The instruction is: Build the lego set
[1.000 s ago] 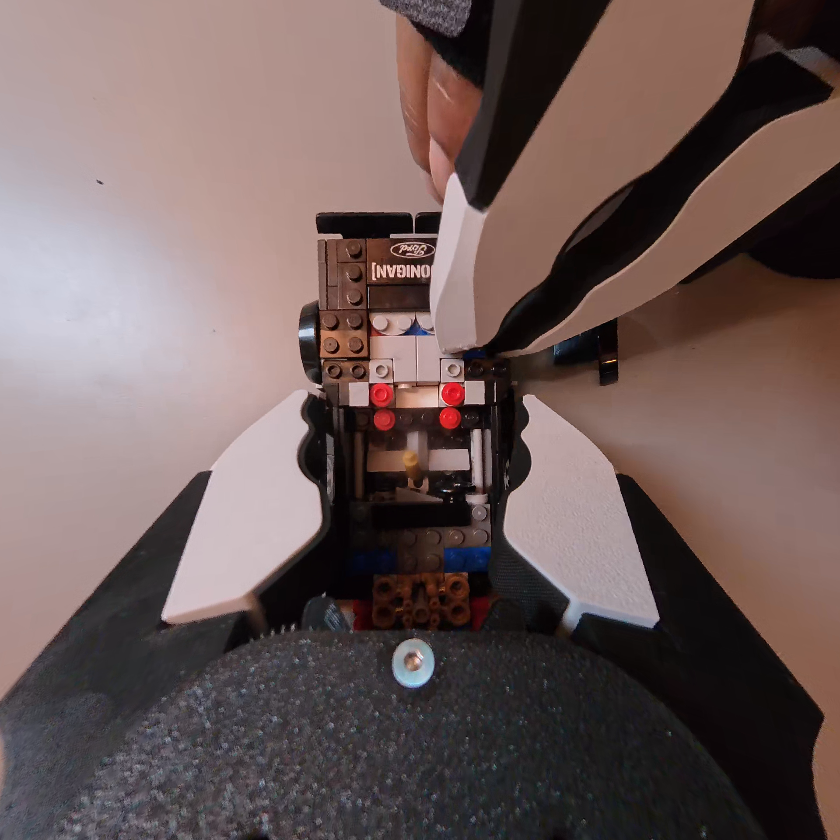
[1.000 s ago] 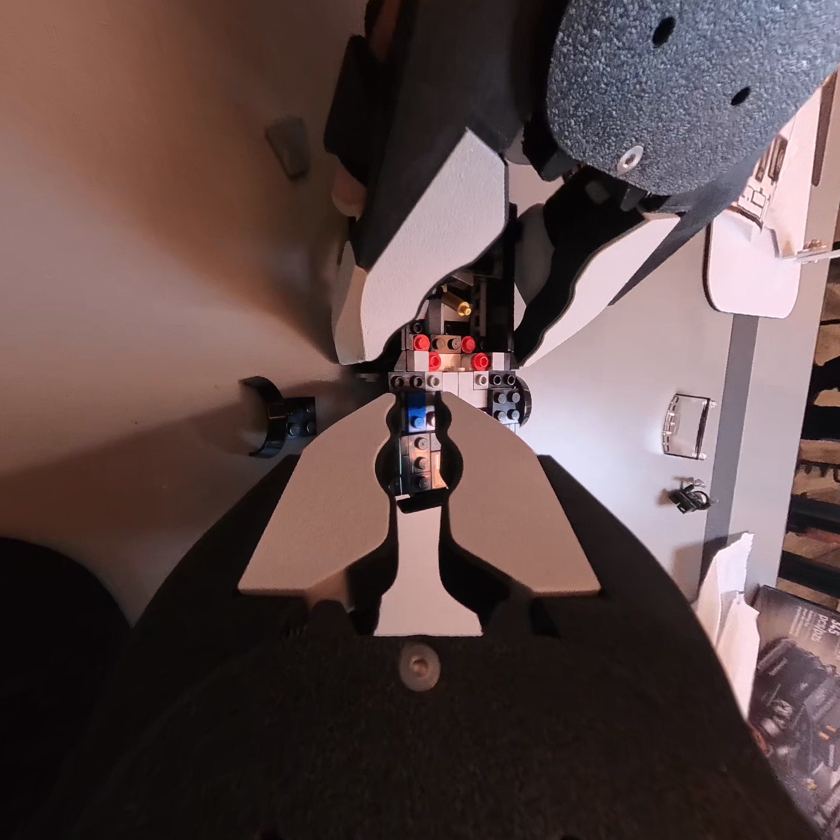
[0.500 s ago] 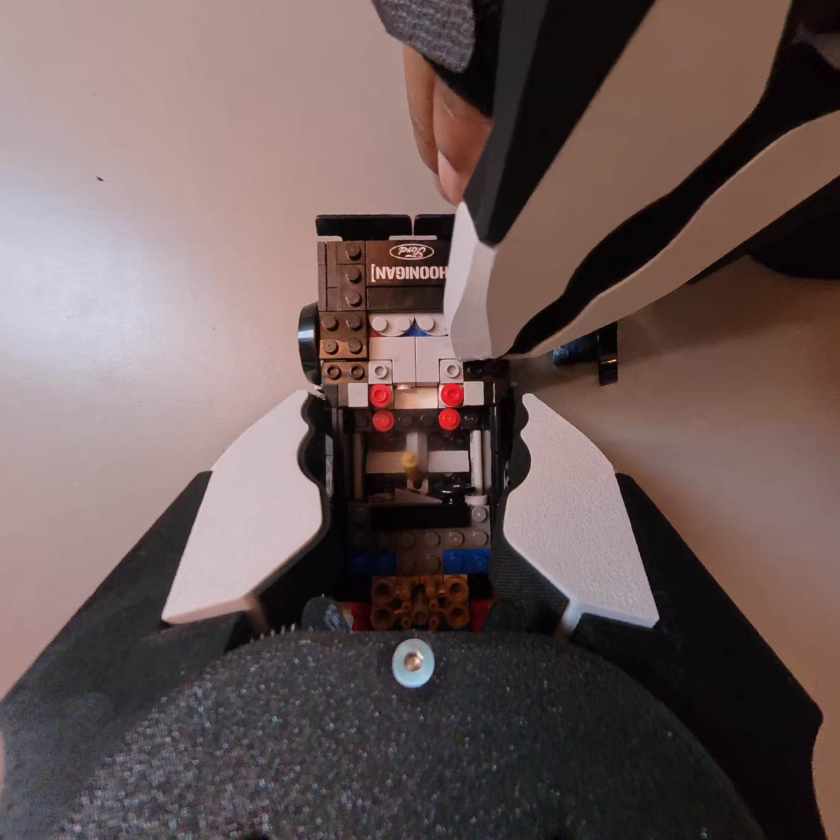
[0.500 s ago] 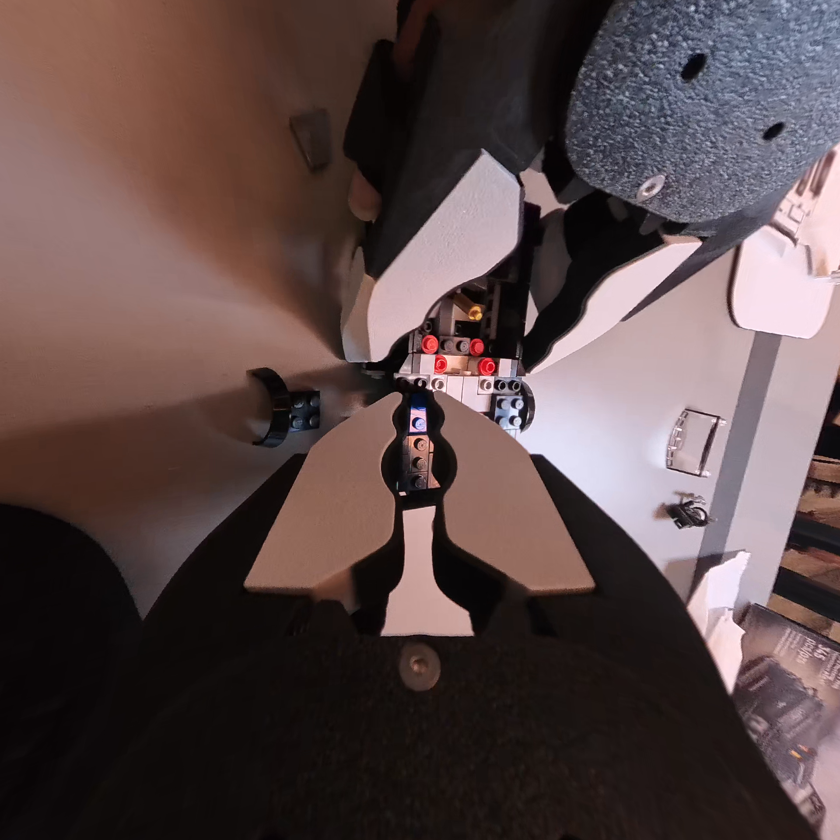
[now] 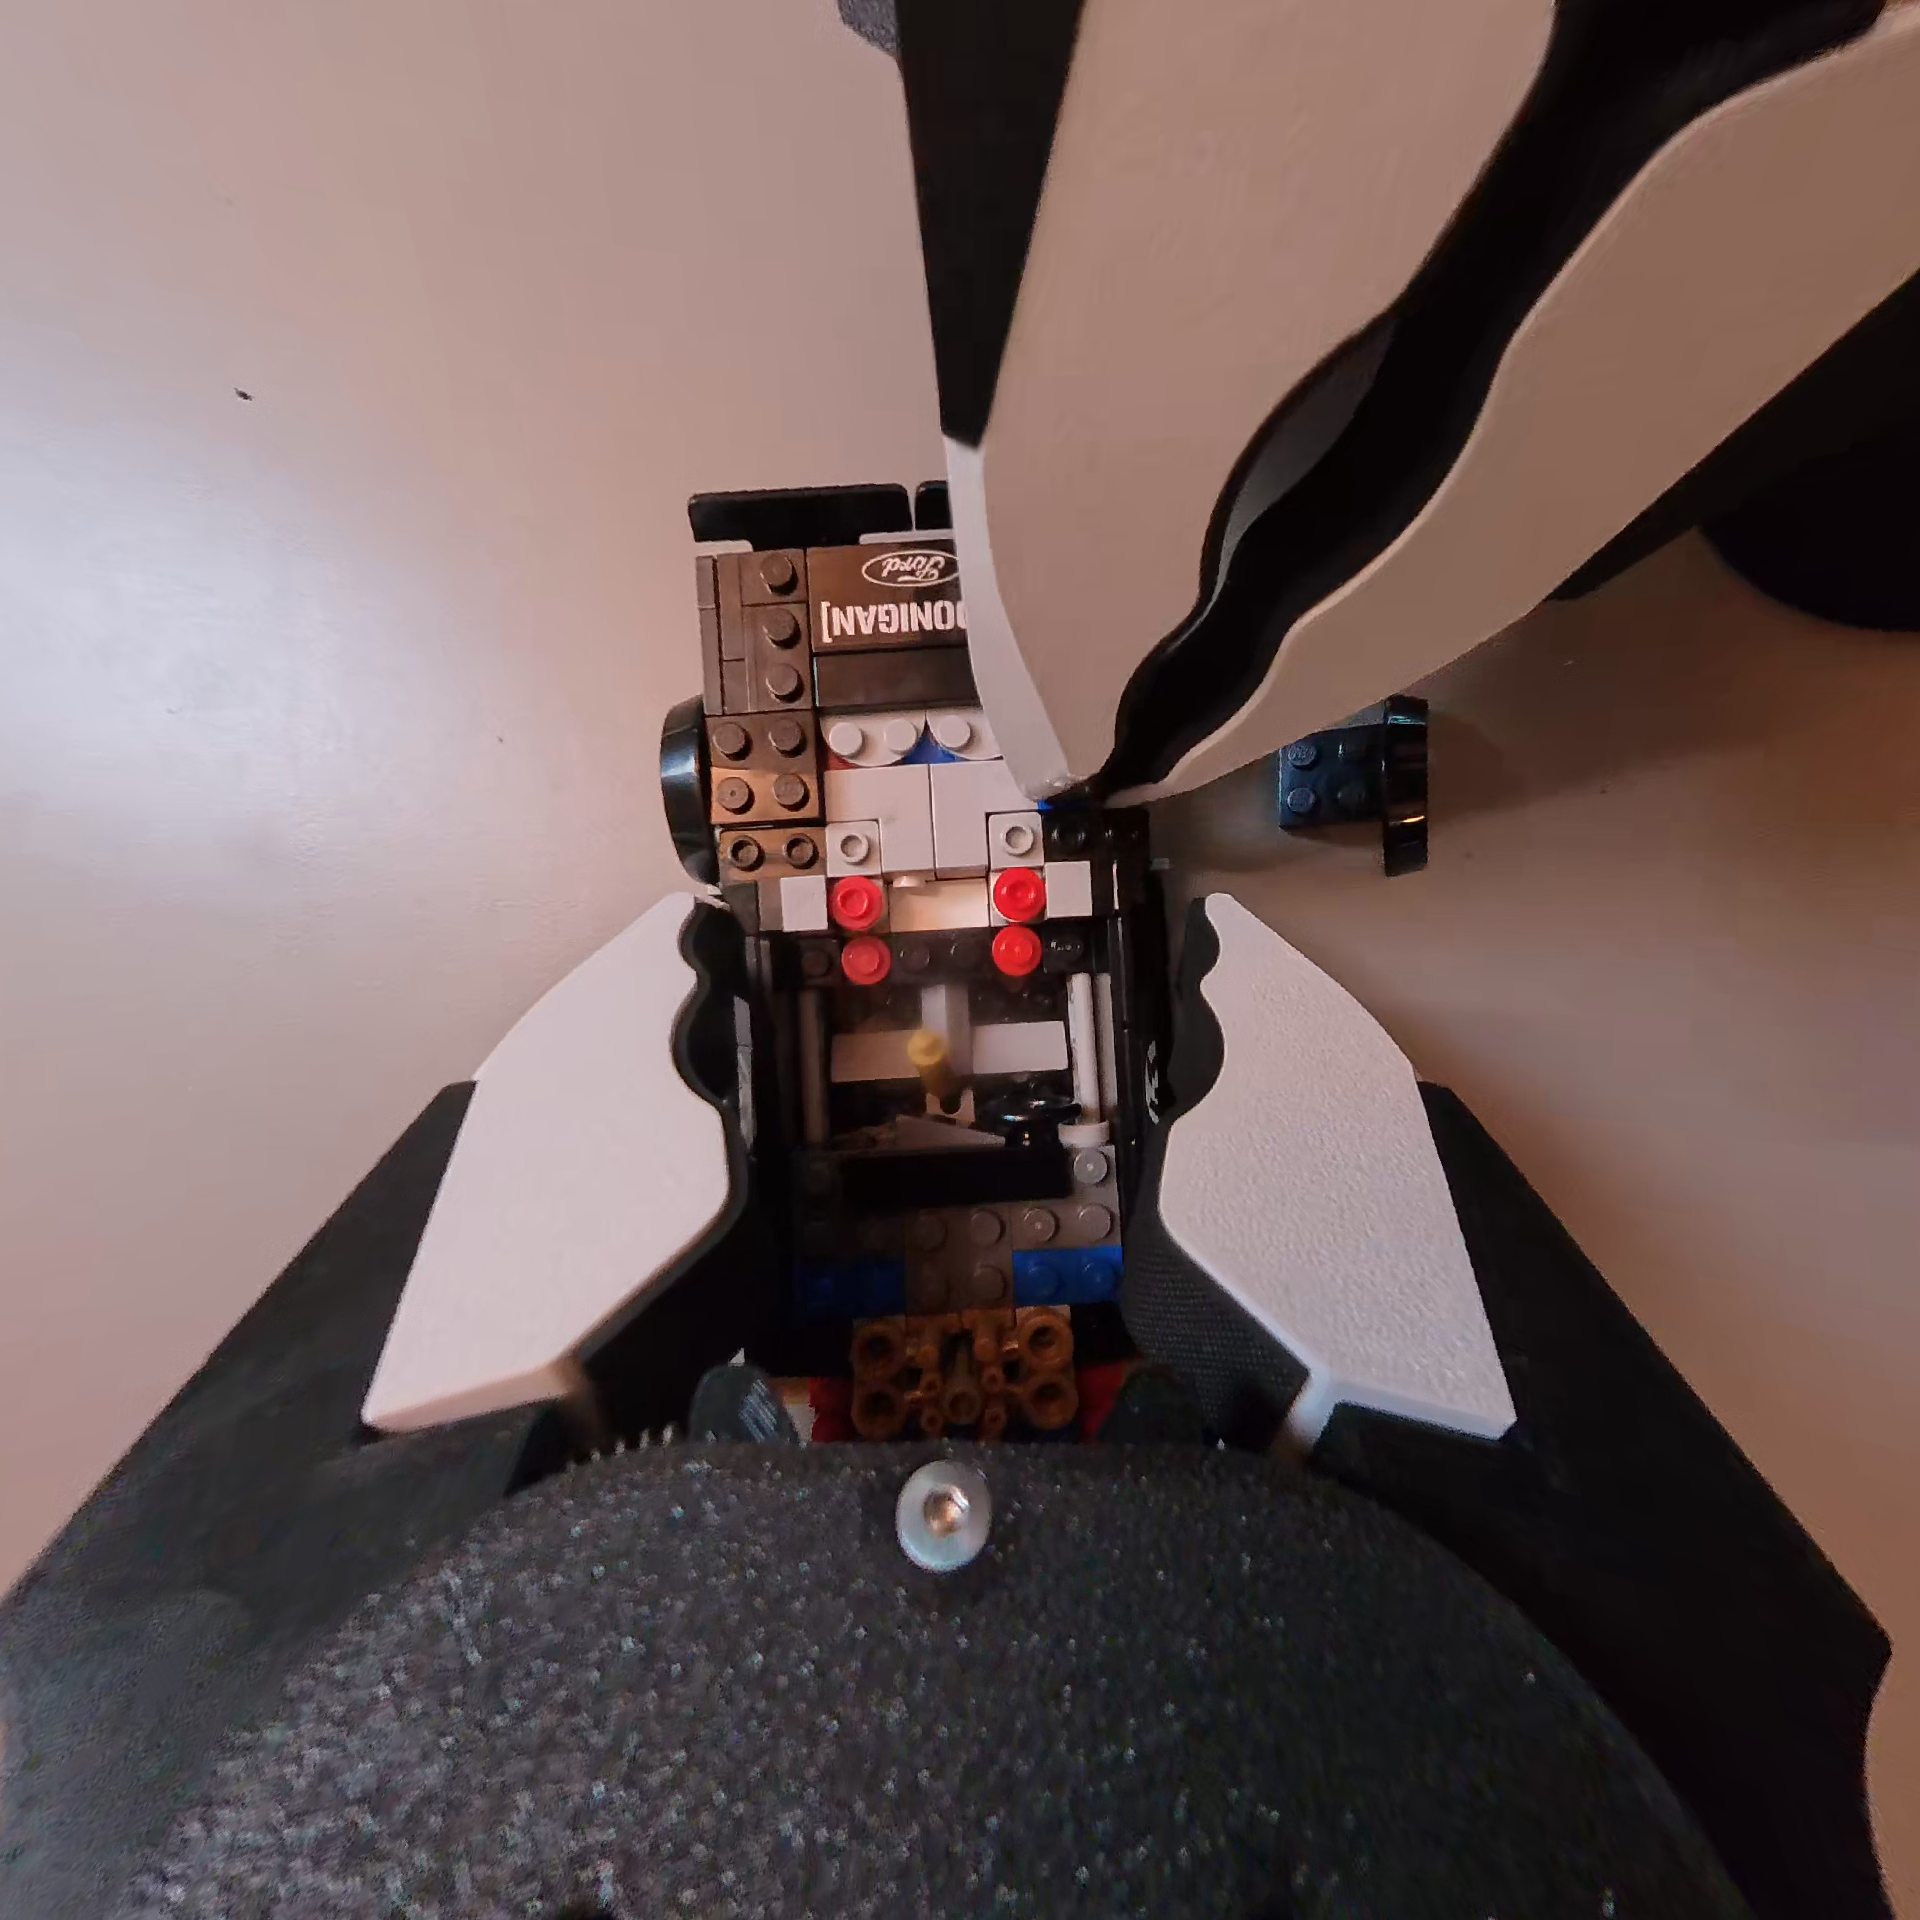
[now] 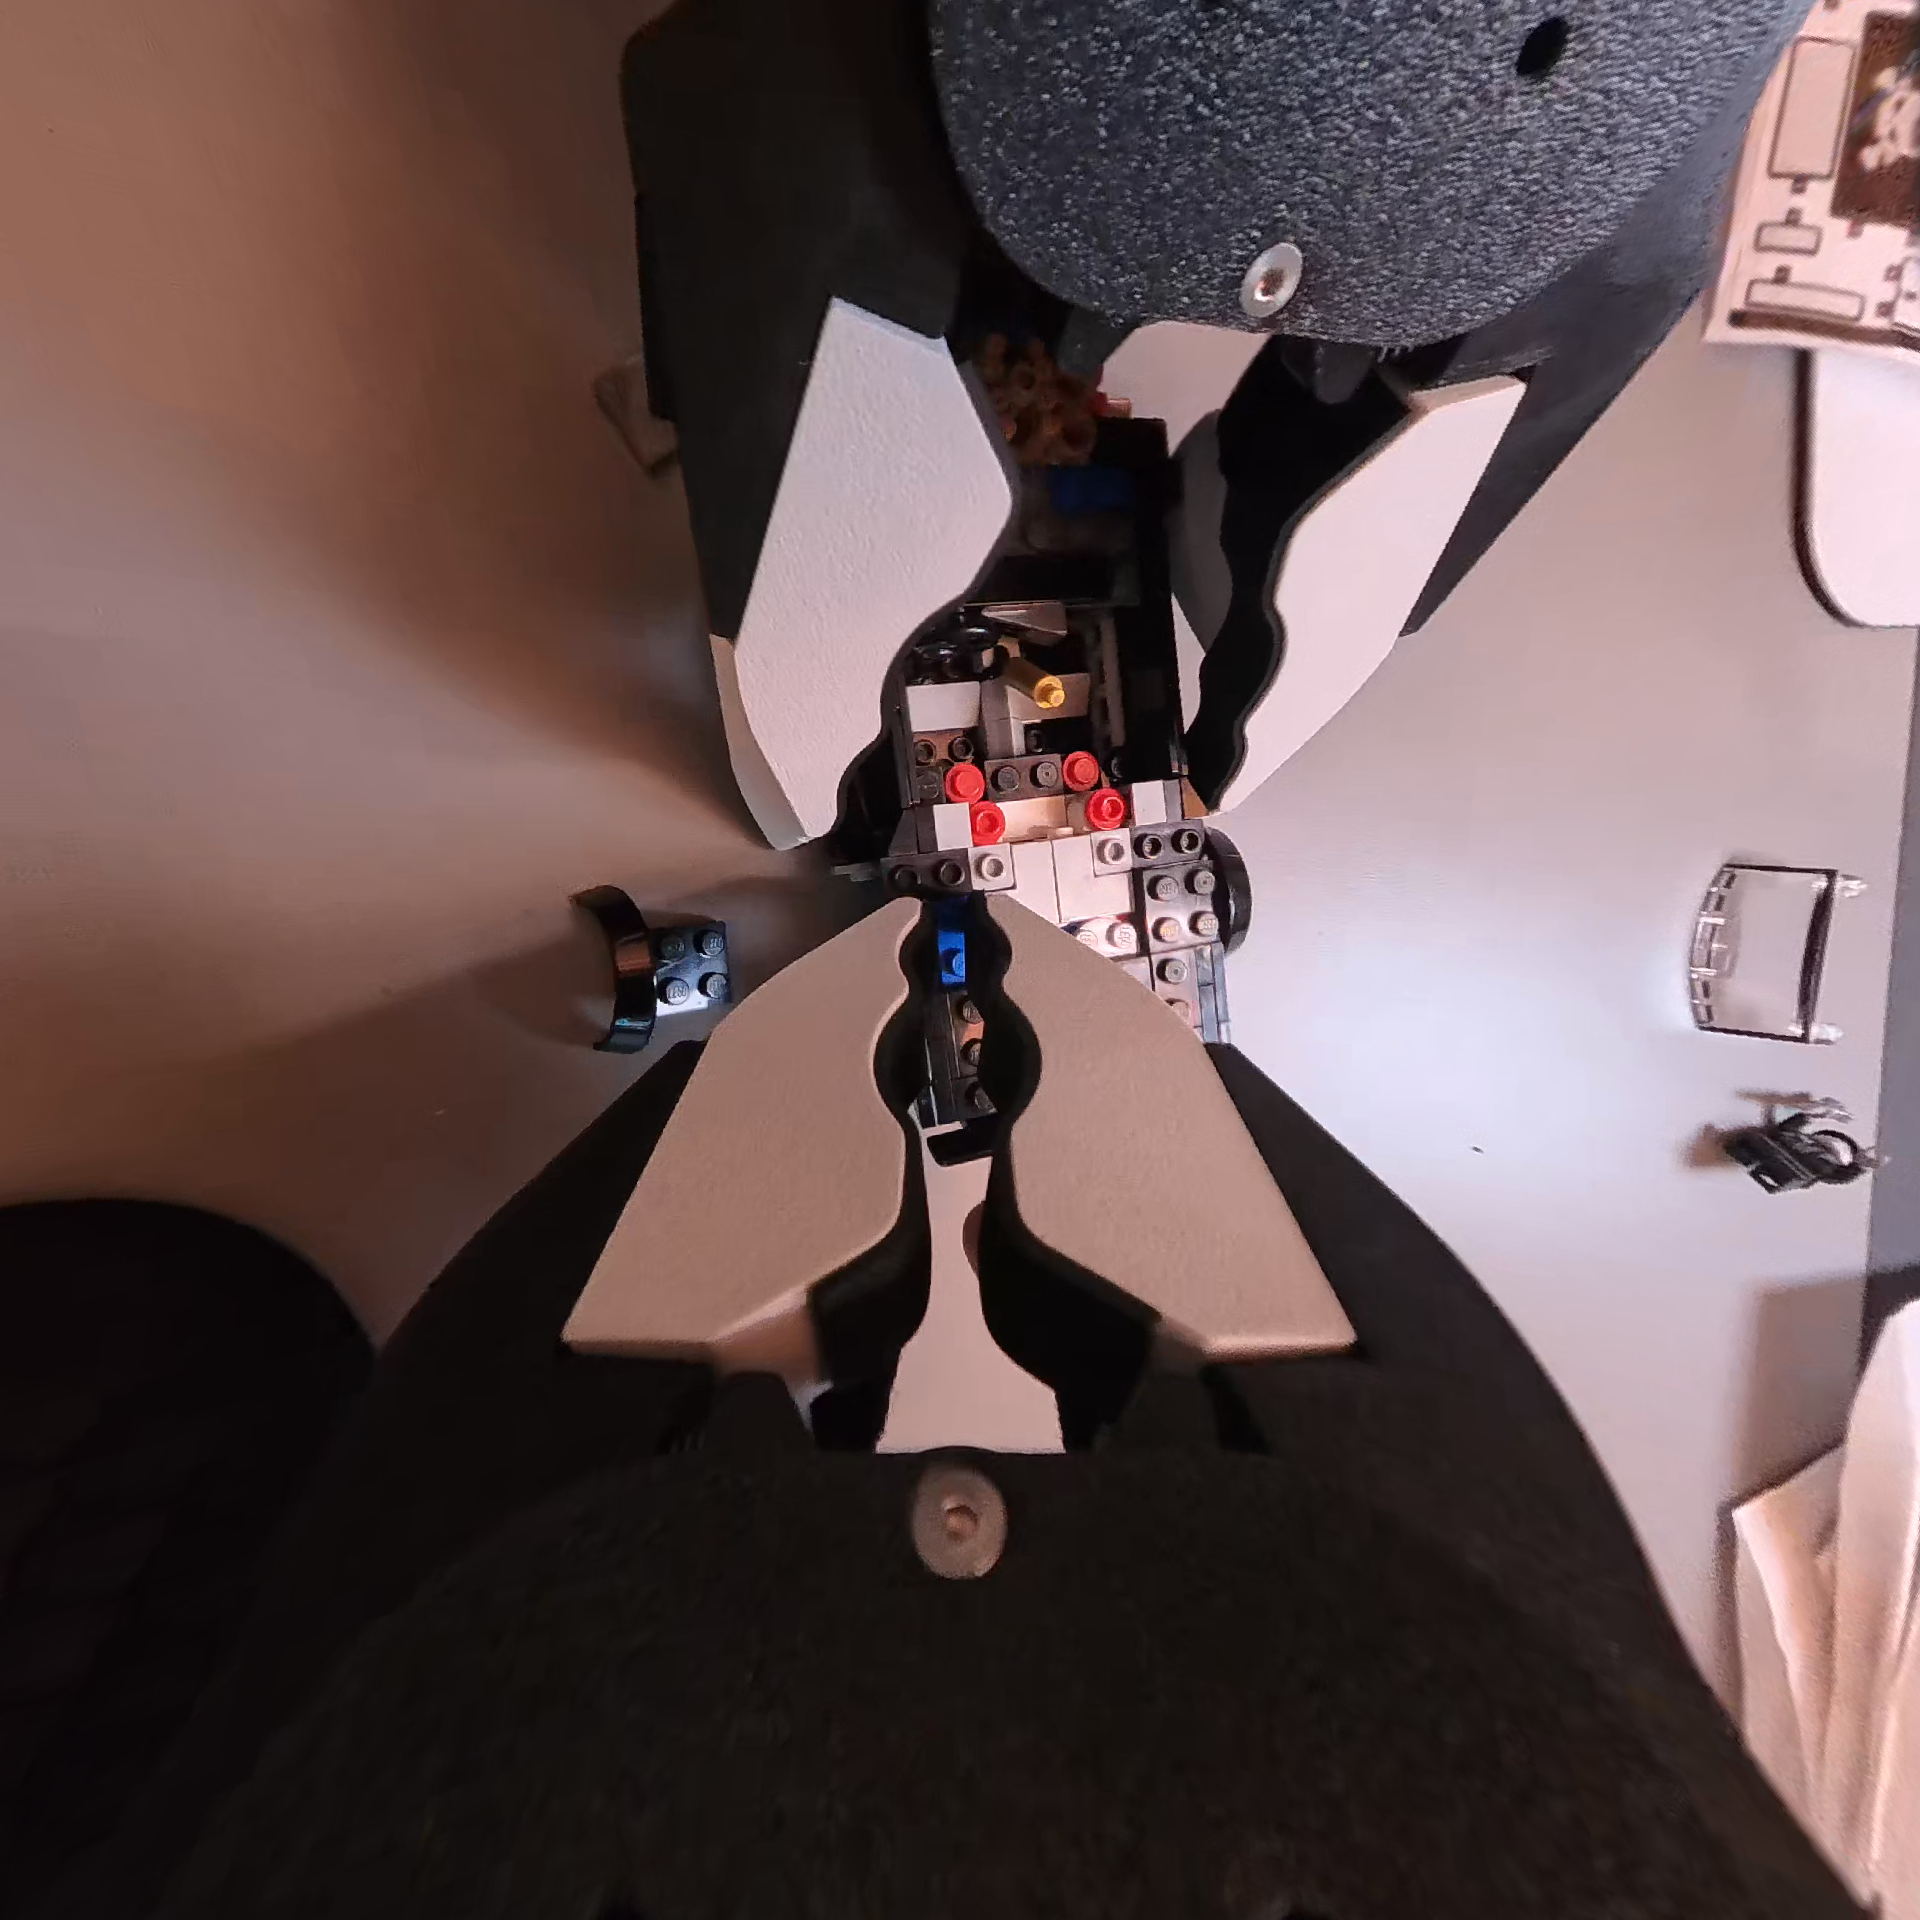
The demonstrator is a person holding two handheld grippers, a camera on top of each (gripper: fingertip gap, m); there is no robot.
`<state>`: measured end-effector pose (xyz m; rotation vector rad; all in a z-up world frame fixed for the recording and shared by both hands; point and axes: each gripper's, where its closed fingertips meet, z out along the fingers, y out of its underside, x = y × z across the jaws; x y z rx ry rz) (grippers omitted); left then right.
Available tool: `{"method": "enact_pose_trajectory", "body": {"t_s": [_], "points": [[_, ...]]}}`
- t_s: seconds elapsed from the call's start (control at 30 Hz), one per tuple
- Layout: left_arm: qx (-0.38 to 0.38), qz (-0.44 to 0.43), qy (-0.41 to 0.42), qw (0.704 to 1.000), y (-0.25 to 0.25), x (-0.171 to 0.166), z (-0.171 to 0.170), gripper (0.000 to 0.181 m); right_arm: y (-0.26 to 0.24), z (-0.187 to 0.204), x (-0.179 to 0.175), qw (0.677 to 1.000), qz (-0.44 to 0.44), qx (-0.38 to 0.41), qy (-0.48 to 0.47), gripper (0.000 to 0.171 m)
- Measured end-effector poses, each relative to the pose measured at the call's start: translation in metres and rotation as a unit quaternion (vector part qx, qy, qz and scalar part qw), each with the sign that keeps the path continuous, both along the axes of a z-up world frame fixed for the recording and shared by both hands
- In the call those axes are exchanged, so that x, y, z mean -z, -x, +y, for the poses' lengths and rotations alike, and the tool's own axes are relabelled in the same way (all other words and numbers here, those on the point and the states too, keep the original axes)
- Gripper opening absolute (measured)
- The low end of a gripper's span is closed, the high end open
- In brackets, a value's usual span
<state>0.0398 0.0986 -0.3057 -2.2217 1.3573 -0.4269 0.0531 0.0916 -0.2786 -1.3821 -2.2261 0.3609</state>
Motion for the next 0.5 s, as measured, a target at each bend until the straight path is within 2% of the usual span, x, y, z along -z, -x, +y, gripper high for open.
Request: {"method": "enact_pose_trajectory", "body": {"t_s": [0.33,0.37,0.5], "points": [[-0.010,-0.006,-0.004,1.000,0.002,0.000,0.004,0.087,0.000,0.010,-0.007,0.988,0.068,0.082,0.114,0.000],[0.003,-0.010,-0.002,1.000,0.000,-0.001,0.001,0.081,0.001,0.011,-0.011,0.984,0.082,0.092,0.128,0.000],[0.004,-0.004,0.000,1.000,-0.001,-0.001,0.000,0.081,0.004,0.004,-0.017,0.981,0.091,0.088,0.146,0.000]]}}
